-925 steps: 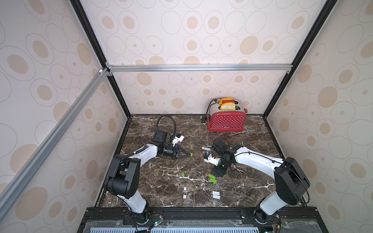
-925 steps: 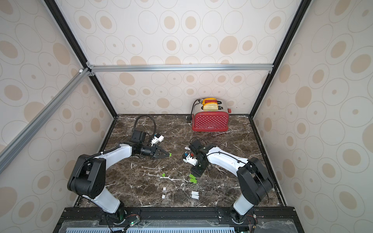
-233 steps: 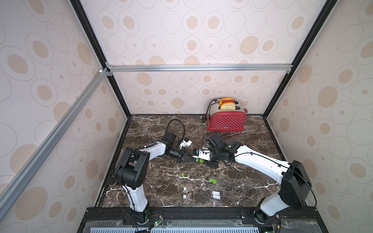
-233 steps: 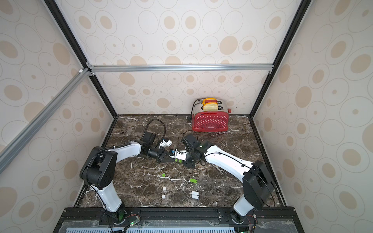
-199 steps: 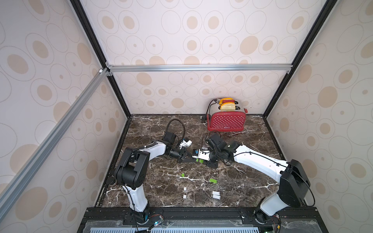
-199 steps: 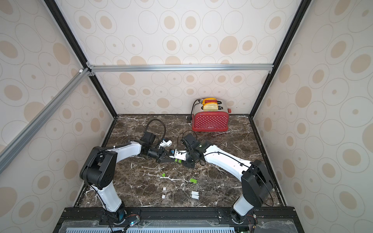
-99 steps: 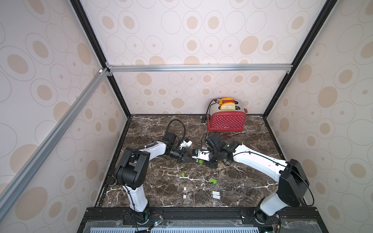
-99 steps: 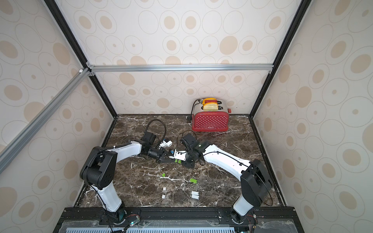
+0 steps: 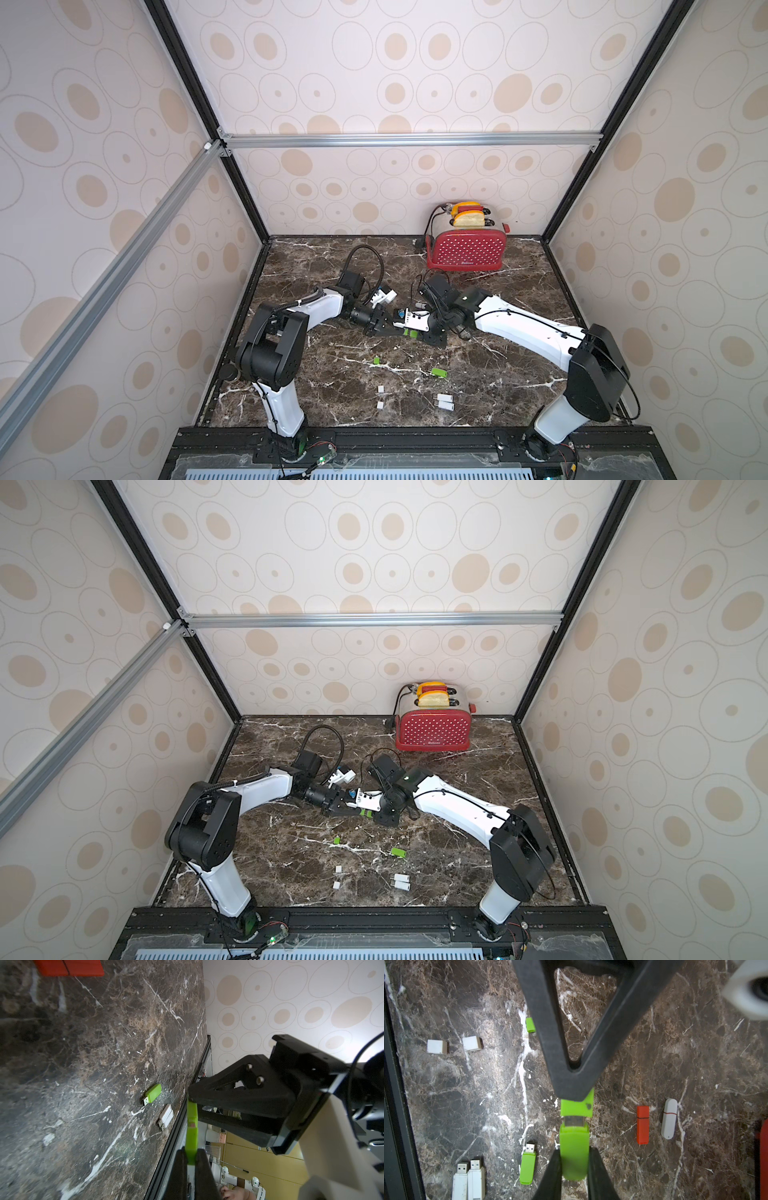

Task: Close the usb drive cover
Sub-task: Close the cover of the USB drive.

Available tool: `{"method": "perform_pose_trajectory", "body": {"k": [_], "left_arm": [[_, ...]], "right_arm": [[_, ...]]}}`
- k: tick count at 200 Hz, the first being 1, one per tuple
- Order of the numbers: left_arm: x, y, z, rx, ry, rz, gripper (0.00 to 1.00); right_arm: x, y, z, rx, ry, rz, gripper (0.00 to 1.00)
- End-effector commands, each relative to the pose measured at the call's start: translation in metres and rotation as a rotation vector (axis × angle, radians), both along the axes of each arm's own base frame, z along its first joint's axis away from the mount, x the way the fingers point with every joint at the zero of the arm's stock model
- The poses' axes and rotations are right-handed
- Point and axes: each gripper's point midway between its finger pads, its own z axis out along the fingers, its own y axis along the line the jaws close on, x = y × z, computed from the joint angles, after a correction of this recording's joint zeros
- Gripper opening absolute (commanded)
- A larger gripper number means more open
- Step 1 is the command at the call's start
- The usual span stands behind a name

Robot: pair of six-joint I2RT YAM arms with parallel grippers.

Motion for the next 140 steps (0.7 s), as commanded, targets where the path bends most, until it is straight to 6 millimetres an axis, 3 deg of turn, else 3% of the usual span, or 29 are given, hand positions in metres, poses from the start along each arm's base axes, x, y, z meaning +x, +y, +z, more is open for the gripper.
{"method": "perform_pose_trajectory", "body": {"k": [1, 105, 140], "left_arm": [[0.003, -0.006, 0.001, 0.003, -0.036, -0.023, 0.03], [0.001, -0.011, 0.0, -0.006, -0.035, -0.041, 0.02], [0.0, -0.012, 0.001, -0.019, -0.033, -0.048, 0.02]], "right_arm": [[-0.002, 0.017, 0.011, 0.042, -0.004, 0.021, 0.04], [-0.004, 0.031, 0.016, 0.087, 0.019, 0.026, 0.04], [0.001, 0.028, 0.015, 0.06, -0.066, 0.058, 0.03]]}}
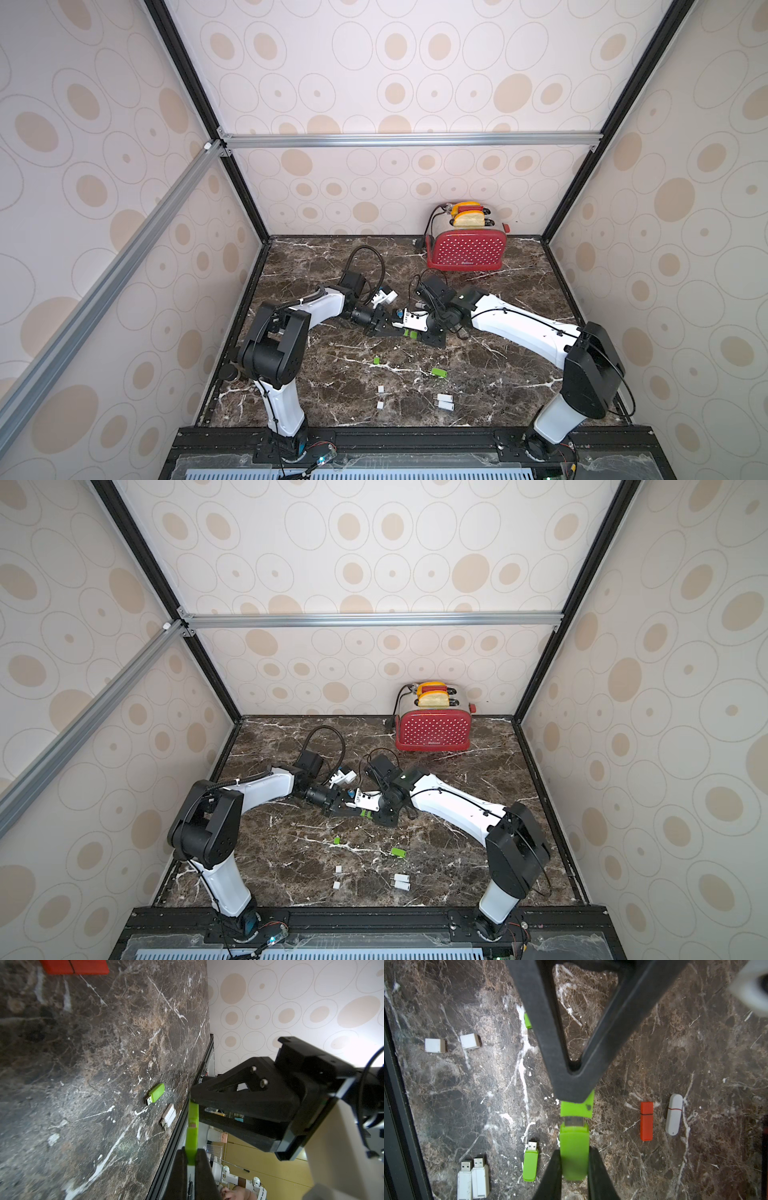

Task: Close the usb drive cover
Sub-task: Close the cover of the USB drive.

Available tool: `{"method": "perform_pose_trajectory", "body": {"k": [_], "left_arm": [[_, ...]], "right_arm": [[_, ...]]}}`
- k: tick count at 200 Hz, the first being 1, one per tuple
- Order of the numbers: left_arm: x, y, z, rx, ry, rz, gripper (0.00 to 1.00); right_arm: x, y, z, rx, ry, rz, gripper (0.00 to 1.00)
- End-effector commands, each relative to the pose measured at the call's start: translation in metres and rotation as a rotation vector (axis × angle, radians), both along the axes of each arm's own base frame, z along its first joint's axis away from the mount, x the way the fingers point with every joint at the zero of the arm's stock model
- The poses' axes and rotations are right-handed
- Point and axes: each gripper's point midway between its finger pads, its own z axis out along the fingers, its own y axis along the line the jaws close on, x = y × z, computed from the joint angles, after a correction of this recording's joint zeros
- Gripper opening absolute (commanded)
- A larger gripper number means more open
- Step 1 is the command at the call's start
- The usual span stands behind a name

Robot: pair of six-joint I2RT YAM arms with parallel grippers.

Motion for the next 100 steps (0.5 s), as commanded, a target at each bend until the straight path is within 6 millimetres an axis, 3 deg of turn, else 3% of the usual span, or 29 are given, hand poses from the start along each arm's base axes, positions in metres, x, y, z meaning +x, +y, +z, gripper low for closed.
{"method": "perform_pose_trajectory", "body": {"k": [1, 34, 72, 100], "left_arm": [[0.0, -0.01, 0.005, -0.031, -0.037, -0.04, 0.02], [0.003, -0.011, 0.006, -0.034, -0.04, -0.031, 0.01], [0.004, -0.011, 0.007, -0.031, -0.058, -0.032, 0.01], [0.004, -0.012, 0.006, -0.033, -0.06, -0.036, 0.01]], "right_arm": [[0.001, 0.027, 0.017, 0.086, -0.078, 0.076, 0.03], [0.001, 0.036, 0.03, 0.177, -0.075, 0.051, 0.02], [-0.006, 0.039, 0.021, 0.157, 0.005, 0.039, 0.02], [-0.007, 0.045, 0.027, 0.199, 0.009, 0.045, 0.02]]}}
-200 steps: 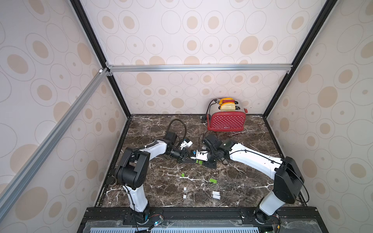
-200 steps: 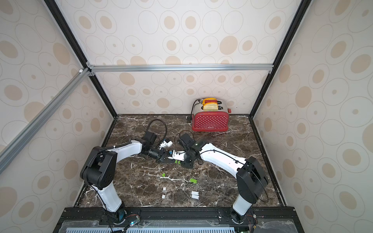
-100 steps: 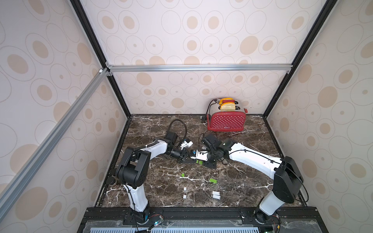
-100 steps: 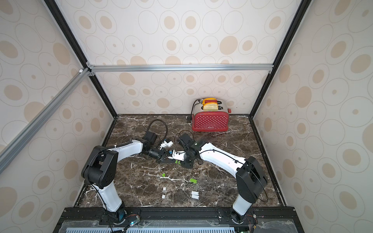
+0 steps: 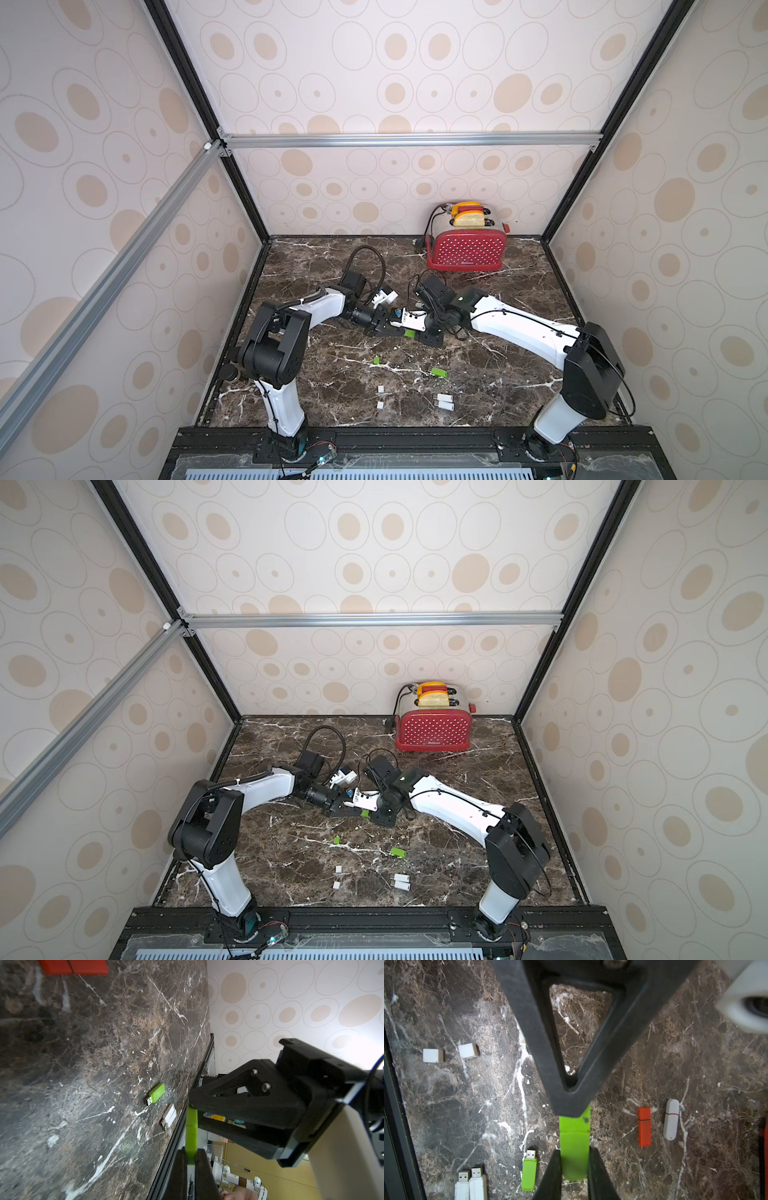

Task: Close the usb drive cover
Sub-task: Close the cover of the USB drive.

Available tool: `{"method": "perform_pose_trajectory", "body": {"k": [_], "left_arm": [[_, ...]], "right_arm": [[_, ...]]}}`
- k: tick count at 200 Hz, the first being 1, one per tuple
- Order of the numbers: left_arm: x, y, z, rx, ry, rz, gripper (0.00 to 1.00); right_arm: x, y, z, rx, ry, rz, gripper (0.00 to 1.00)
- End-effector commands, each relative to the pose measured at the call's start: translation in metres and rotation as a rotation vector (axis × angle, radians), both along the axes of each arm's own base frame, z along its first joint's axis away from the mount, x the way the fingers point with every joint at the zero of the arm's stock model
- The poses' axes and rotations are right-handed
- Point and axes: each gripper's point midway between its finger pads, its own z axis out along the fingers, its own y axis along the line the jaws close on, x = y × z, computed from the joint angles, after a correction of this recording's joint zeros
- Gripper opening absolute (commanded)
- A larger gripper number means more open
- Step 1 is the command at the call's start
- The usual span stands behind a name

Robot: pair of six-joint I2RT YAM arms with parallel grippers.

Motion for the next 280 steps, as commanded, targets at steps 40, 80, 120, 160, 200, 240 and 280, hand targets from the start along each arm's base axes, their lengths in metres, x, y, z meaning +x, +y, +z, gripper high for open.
{"method": "perform_pose_trajectory", "body": {"k": [40, 80, 120, 160, 200, 240, 280], "left_arm": [[0.004, -0.016, 0.005, -0.047, -0.035, -0.046, 0.0], [-0.003, -0.021, 0.0, -0.028, -0.031, -0.075, 0.0], [-0.002, -0.024, 0.0, -0.014, -0.035, -0.086, 0.0], [-0.003, -0.026, 0.004, -0.036, -0.027, -0.079, 0.0], [-0.003, -0.026, 0.011, -0.057, -0.043, -0.068, 0.07], [0.01, -0.008, 0.02, -0.044, -0.09, -0.014, 0.27], [0.023, 0.02, 0.021, 0.008, -0.148, 0.063, 0.57]], "right_arm": [[-0.006, 0.05, 0.036, 0.238, 0.01, 0.071, 0.02], [-0.006, 0.058, 0.05, 0.3, -0.018, 0.105, 0.01], [-0.002, 0.064, 0.057, 0.33, -0.031, 0.098, 0.0], [0.002, 0.065, 0.053, 0.335, -0.044, 0.077, 0.0], [0.004, 0.055, 0.039, 0.285, -0.058, 0.079, 0.0], [0.012, 0.021, 0.024, 0.207, -0.051, 0.054, 0.0], [0.019, -0.008, 0.016, 0.156, -0.057, 0.033, 0.0]]}}
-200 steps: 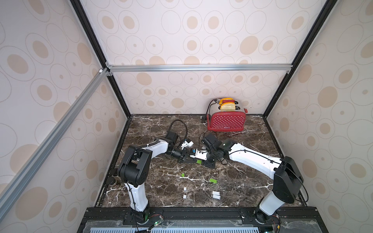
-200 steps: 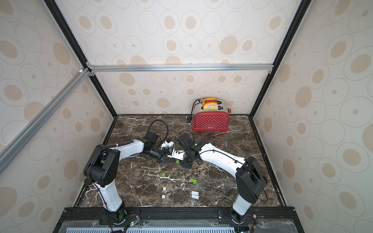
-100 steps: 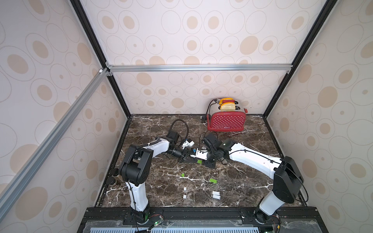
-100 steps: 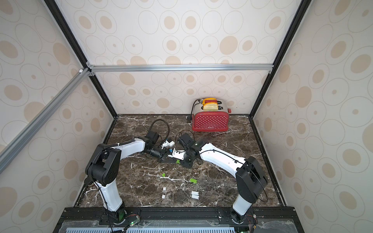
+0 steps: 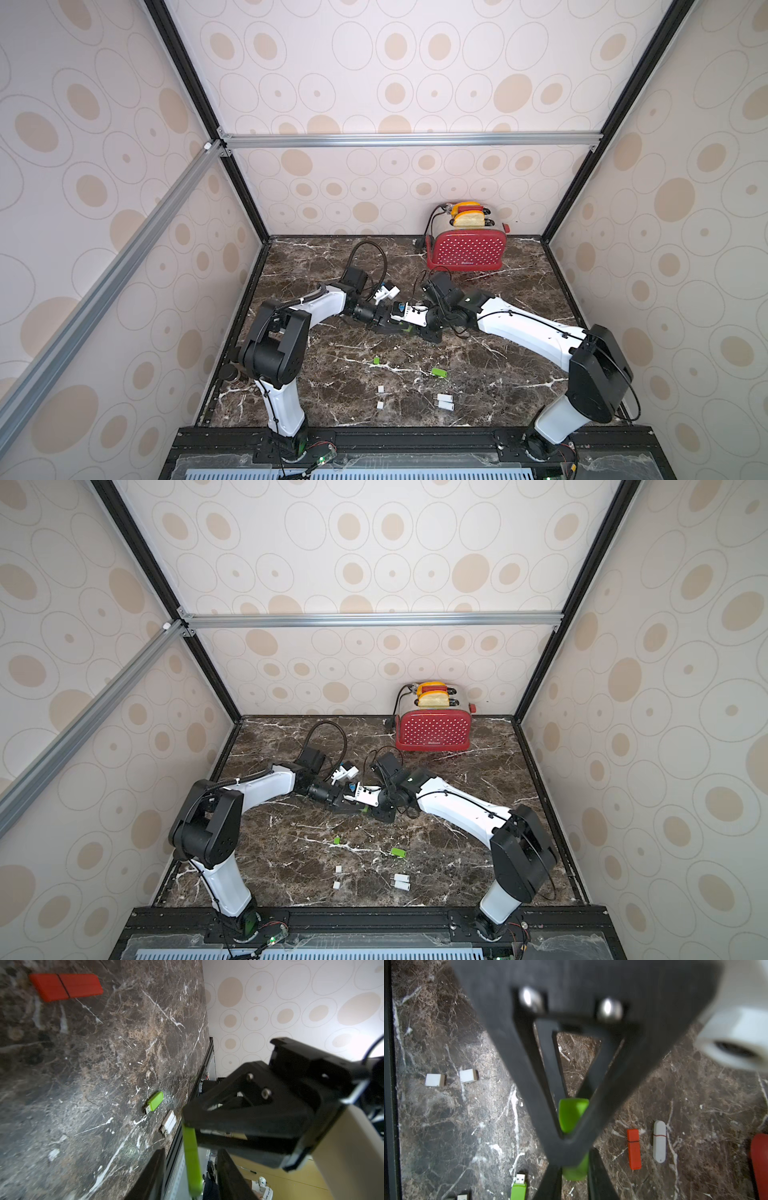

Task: Close the usb drive cover
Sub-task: Close the cover of the USB drive, then place the USB drive at the center of the board.

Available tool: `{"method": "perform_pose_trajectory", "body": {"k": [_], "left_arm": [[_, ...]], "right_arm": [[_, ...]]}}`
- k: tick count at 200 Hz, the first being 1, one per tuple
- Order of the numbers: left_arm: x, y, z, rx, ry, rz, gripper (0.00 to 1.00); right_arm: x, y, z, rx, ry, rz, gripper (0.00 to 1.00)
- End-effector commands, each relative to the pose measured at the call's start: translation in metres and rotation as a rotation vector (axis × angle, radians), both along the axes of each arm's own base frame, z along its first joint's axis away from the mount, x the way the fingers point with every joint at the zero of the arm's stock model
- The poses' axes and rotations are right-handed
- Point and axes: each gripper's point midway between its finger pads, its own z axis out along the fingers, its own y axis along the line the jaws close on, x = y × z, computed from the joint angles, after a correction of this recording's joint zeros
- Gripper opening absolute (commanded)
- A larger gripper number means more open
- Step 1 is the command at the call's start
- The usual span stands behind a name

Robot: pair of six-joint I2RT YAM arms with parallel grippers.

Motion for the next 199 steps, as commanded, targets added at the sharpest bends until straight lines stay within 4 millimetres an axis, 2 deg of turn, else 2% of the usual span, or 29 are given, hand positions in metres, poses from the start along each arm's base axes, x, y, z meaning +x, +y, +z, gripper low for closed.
{"method": "perform_pose_trajectory", "body": {"k": [1, 34, 58, 89, 128, 176, 199], "left_arm": [[0.006, 0.016, 0.009, 0.018, -0.076, 0.033, 0.58], [0.007, 0.034, 0.01, 0.099, -0.175, 0.05, 0.79], [0.004, 0.053, 0.008, 0.188, -0.244, 0.042, 0.87], [0.002, 0.07, 0.009, 0.299, -0.398, 0.01, 0.89], [-0.005, 0.095, 0.005, 0.453, -0.605, -0.068, 0.93], [-0.02, 0.106, 0.001, 0.495, -0.718, -0.161, 0.93], [-0.021, 0.113, -0.002, 0.534, -0.747, -0.189, 0.93]], "right_arm": [[0.002, -0.012, 0.003, 0.006, -0.014, 0.017, 0.0], [0.012, -0.03, -0.011, -0.075, -0.011, -0.003, 0.0], [0.017, -0.041, -0.032, -0.156, 0.005, -0.002, 0.0], [0.026, -0.052, -0.064, -0.283, 0.047, -0.011, 0.0], [0.036, -0.056, -0.087, -0.385, 0.076, -0.002, 0.0], [0.044, -0.056, -0.092, -0.397, 0.075, 0.02, 0.0], [0.048, -0.055, -0.1, -0.417, 0.076, 0.031, 0.0]]}}
